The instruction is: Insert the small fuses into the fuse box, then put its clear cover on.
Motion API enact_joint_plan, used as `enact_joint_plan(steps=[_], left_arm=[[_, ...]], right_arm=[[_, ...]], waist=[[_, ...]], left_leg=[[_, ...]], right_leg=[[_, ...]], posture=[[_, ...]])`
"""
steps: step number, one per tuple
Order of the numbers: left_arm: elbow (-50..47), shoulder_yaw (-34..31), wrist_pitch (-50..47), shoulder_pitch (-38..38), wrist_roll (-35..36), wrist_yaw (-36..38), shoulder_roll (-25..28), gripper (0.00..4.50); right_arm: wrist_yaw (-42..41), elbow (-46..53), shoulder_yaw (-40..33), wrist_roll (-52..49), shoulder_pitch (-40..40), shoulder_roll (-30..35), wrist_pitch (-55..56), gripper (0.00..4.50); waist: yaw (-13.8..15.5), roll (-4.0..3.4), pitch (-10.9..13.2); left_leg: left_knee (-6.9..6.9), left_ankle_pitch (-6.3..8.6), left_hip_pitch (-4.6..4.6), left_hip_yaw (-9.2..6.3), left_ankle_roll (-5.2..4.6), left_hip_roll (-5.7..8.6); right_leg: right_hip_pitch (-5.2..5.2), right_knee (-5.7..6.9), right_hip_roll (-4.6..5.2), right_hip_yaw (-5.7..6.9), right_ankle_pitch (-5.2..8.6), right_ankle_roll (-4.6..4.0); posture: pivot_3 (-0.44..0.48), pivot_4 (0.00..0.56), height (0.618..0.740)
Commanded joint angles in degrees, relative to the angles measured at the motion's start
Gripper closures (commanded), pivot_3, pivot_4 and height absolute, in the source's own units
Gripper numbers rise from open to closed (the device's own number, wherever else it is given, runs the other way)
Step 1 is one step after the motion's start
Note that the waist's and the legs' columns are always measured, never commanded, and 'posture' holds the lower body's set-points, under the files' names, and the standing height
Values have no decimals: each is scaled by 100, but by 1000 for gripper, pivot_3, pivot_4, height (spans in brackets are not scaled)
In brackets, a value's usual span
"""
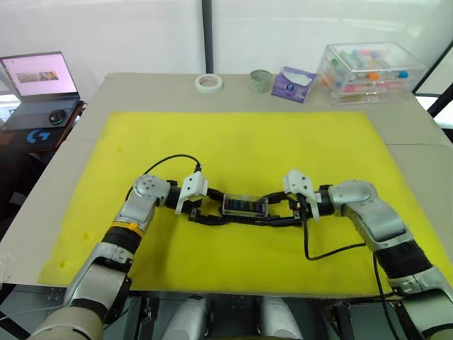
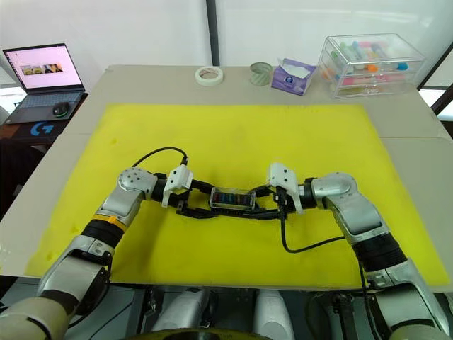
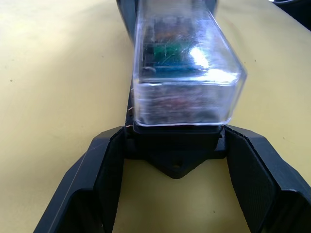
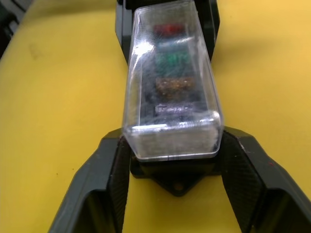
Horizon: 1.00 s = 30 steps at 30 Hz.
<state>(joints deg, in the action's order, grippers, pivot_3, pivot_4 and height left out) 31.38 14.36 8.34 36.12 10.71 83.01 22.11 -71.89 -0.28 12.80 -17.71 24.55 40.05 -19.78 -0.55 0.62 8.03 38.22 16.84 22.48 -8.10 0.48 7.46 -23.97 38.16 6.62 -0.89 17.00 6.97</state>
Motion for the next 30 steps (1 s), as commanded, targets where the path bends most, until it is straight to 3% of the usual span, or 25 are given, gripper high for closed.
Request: enact_joint_plan(steps=[1, 8, 30], left_arm=[[-36, -111, 108, 46, 44, -74, -42, 1743], [-25, -110, 114, 47, 41, -84, -61, 1743], [-34, -142, 79, 43, 66, -115, -80, 1743]], right_arm=[[-21, 78, 5, 28, -52, 91, -236, 1921], [38, 230, -75, -97, 26, 80, -597, 1921], [-6, 648, -191, -64, -236, 334, -205, 1921]], waist=[[10, 1, 0], [13, 1, 0], [13, 1, 1]], left_leg=[[0, 0, 1, -3, 0, 0], [0, 0, 1, -3, 0, 1], [0, 0, 1, -3, 0, 2]], right_leg=[[0, 0, -1, 0, 0, 0], [0, -1, 2, 0, 0, 0], [0, -1, 3, 0, 0, 0]], posture=[[0, 150, 740], [0, 150, 740], [0, 150, 740]])
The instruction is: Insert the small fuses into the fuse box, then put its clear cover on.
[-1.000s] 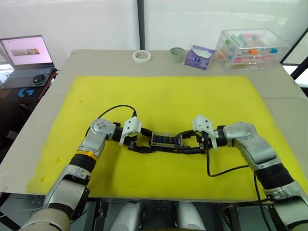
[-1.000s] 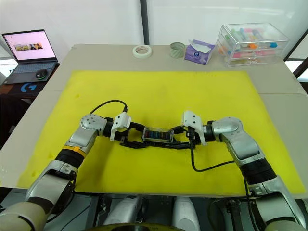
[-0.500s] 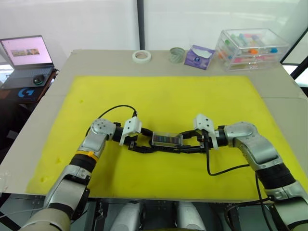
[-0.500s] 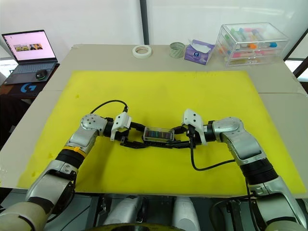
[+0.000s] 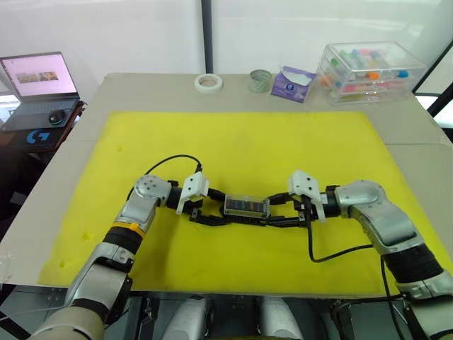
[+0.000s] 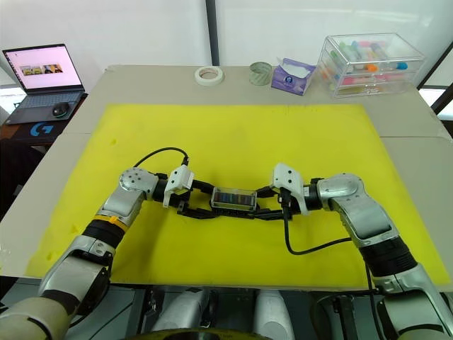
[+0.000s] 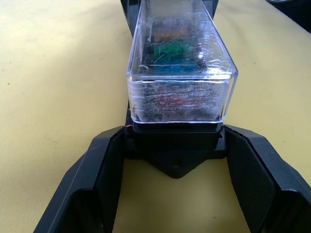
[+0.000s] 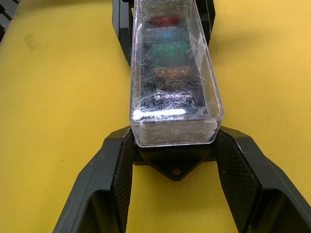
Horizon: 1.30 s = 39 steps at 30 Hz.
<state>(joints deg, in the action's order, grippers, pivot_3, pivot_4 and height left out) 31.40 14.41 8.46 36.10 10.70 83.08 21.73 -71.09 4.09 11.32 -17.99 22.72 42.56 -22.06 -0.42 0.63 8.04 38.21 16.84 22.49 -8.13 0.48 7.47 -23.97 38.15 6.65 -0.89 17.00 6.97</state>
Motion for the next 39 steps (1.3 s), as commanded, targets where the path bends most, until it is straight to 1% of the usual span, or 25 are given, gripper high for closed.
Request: enact_joint_plan(steps=[1, 8, 13, 18, 29, 36, 37, 38, 39], left_arm=[[-35, -149, 69, 44, 66, -121, -39, 1743], [-63, -159, 61, 21, 68, -144, -45, 1743], [-68, -192, 35, -12, 66, -211, -82, 1743], [-140, -197, -5, -76, 44, -231, -98, 1743], [-284, -170, -85, -174, 76, -309, -55, 1743], [-419, -182, -200, -251, 130, -331, 38, 1743], [-435, -180, -215, -255, 132, -341, 44, 1743], [-441, -178, -223, -255, 133, -346, 51, 1743], [-459, -176, -233, -263, 136, -353, 58, 1743]], right_arm=[[-91, 225, -47, -32, -55, 87, 36, 1921], [-174, 296, -78, 21, -132, 253, 243, 1921], [-388, 346, -350, -100, -195, 683, 247, 1921], [-474, 300, -522, -232, -155, 952, 234, 1921], [-304, 313, -375, -247, -77, 740, 191, 1921], [-230, 178, -270, -88, -99, 550, 428, 1921], [-232, 170, -274, -79, -93, 541, 453, 1582], [-247, 162, -280, -85, -86, 545, 467, 1400], [-257, 163, -293, -86, -90, 554, 489, 1115]], waist=[[0, 0, 0], [1, 0, 0], [20, 2, 1], [-16, 3, 2], [-14, 3, 2], [-16, 3, 2], [-16, 3, 2], [-19, 3, 2], [-21, 3, 2]], left_leg=[[0, 0, 0, 0, 0, 0], [0, 0, 0, 0, 0, 0], [0, 0, 2, 0, 0, 3], [-1, 0, 2, 1, 0, 0], [-2, 0, 2, 1, 0, 0], [-2, 0, 2, 1, 0, 0], [-2, 0, 2, 1, 0, 0], [-2, 0, 2, 1, 0, 0], [-2, 0, 2, 1, 0, -1]], right_leg=[[0, 0, 0, 0, 0, 0], [0, 0, 0, 0, 0, 0], [0, -1, 2, 0, 0, 0], [-2, -1, 0, 1, 0, 0], [-3, -1, 1, 0, 0, 0], [-4, -1, 0, 0, 0, 0], [-3, -1, 0, 0, 0, 0], [-4, -1, 0, 0, 0, 0], [-4, -1, -1, 0, 0, 0]], posture=[[0, 150, 740], [0, 150, 740], [0, 150, 740], [0, 150, 740], [0, 150, 740], [0, 150, 740], [0, 150, 740], [0, 150, 740], [0, 150, 740]])
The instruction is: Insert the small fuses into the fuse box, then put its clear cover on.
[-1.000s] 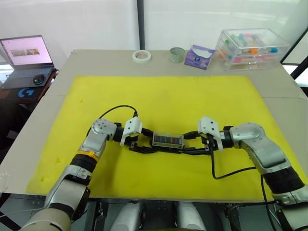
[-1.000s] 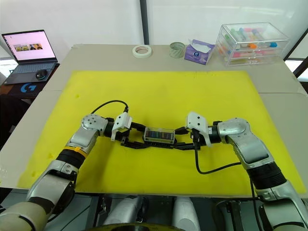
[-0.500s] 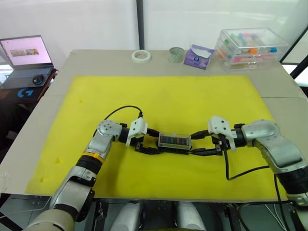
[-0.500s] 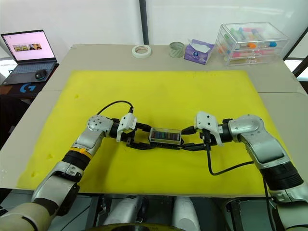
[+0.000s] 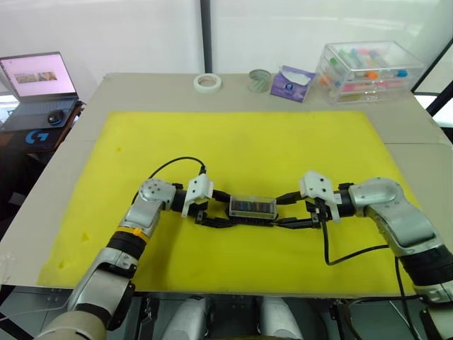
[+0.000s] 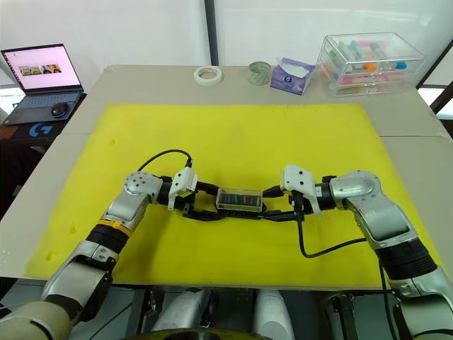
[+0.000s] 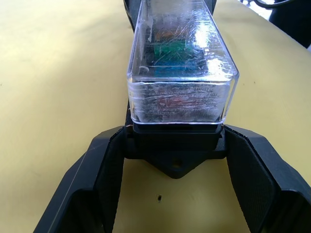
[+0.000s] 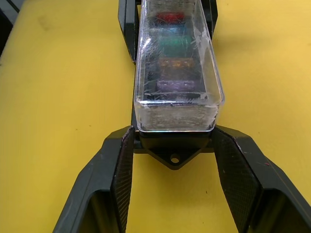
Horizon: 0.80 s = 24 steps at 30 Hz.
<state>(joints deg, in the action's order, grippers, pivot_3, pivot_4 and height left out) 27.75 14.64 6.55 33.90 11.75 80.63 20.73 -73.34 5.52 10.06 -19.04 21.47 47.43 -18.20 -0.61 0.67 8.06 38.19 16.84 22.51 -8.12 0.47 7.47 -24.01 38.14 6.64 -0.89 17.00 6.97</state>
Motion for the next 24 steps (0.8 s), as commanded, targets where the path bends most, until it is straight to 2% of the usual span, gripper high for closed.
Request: enact_joint_plan(steps=[1, 3, 10, 20, 24], left_arm=[[-97, -197, -50, -43, 37, -116, 166, 1743], [-98, -186, -56, -45, 45, -131, 190, 1743], [-87, -176, -40, -51, 29, -144, 199, 1743], [-63, -160, -3, -45, -10, -153, 219, 1743], [-62, -155, -1, -55, -13, -170, 213, 1743]], right_arm=[[-37, 0, -187, 32, 38, 77, 146, 785], [-74, -67, -241, 41, 47, 127, 217, 57], [-55, -60, -530, -194, 200, 89, 212, 21], [194, 516, -695, -951, 779, -194, -905, 21], [703, 808, -480, -1251, 1168, -727, -1593, 806]], waist=[[-4, 0, 0], [-4, 0, 0], [-2, 0, 0], [-2, 0, 0], [-14, 0, 0]], left_leg=[[0, 0, 0, 0, 0, 0], [-1, 0, 0, 0, 0, -1], [-1, 0, 0, 1, 0, -1], [-1, 0, 0, 1, 0, -1], [-1, 0, 0, 1, 0, -2]], right_leg=[[0, 0, 0, 0, 0, 0], [-1, 0, -1, 0, 0, 0], [-1, 0, -2, 0, 0, 0], [-1, 0, 0, -1, 0, 0], [-2, 0, 0, -3, 0, 0]], posture=[[0, 150, 740], [0, 150, 740], [0, 150, 740], [0, 150, 740], [0, 150, 740]])
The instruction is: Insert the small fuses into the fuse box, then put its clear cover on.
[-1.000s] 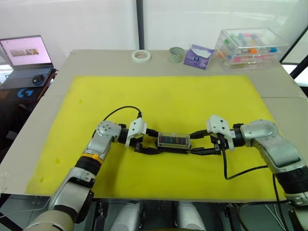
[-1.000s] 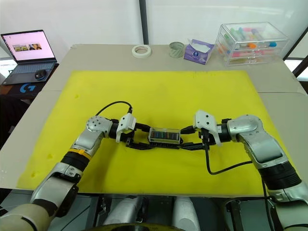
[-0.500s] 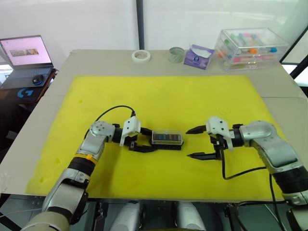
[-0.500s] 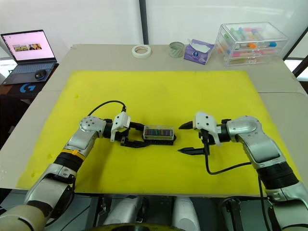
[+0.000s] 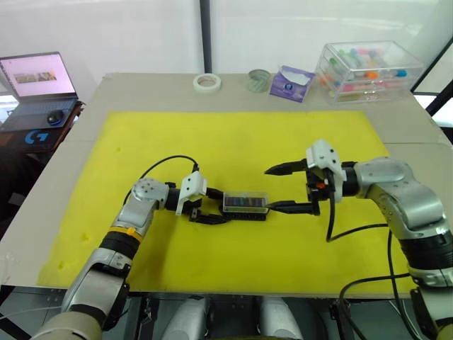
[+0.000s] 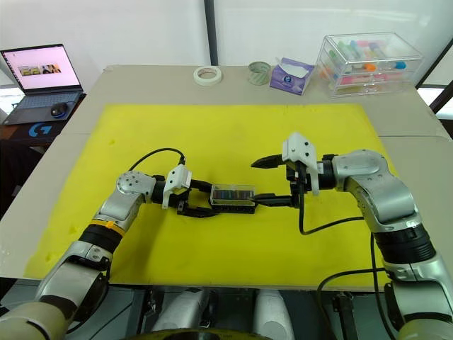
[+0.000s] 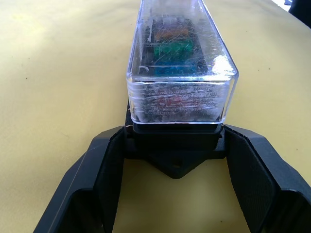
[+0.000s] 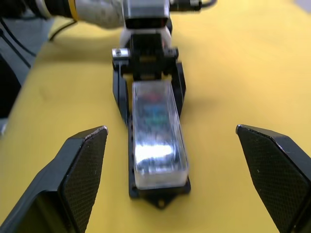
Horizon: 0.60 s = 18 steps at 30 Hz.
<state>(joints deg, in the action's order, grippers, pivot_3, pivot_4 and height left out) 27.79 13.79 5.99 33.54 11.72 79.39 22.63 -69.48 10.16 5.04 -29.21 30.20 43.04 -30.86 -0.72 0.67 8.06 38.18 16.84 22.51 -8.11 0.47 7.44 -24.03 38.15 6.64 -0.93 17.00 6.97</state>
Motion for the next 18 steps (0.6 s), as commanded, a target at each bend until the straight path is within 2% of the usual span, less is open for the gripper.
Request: enact_joint_plan(steps=[1, 8, 11, 18], left_arm=[[-65, -65, 59, -21, -14, -51, 18, 1743], [-46, -61, 68, -2, -40, -98, 11, 1743], [-35, -70, 66, 5, -45, -117, 25, 1743], [-66, -55, 56, -21, -47, -122, 28, 1743]], right_arm=[[387, 346, 120, -187, 340, -417, -347, 1205], [523, 196, 558, 209, 420, -871, -43, 3620], [473, 142, 703, 379, 371, -886, 158, 4476], [471, -309, 1133, 960, 251, -1004, 693, 4476]], waist=[[-3, 0, 0], [4, 0, 0], [2, 0, 0], [-1, 0, 0]], left_leg=[[-1, 0, 0, -1, 0, -2], [1, 0, 1, -1, 0, 3], [2, 0, 1, 0, 0, 4], [1, 0, 1, -1, 0, 3]], right_leg=[[-1, 1, -2, 0, 0, 0], [-1, 2, 3, 1, 0, 0], [-2, 2, 3, 1, 0, 0], [-2, 2, 1, 2, 0, 0]], posture=[[0, 150, 740], [0, 150, 740], [0, 150, 740], [0, 150, 740]])
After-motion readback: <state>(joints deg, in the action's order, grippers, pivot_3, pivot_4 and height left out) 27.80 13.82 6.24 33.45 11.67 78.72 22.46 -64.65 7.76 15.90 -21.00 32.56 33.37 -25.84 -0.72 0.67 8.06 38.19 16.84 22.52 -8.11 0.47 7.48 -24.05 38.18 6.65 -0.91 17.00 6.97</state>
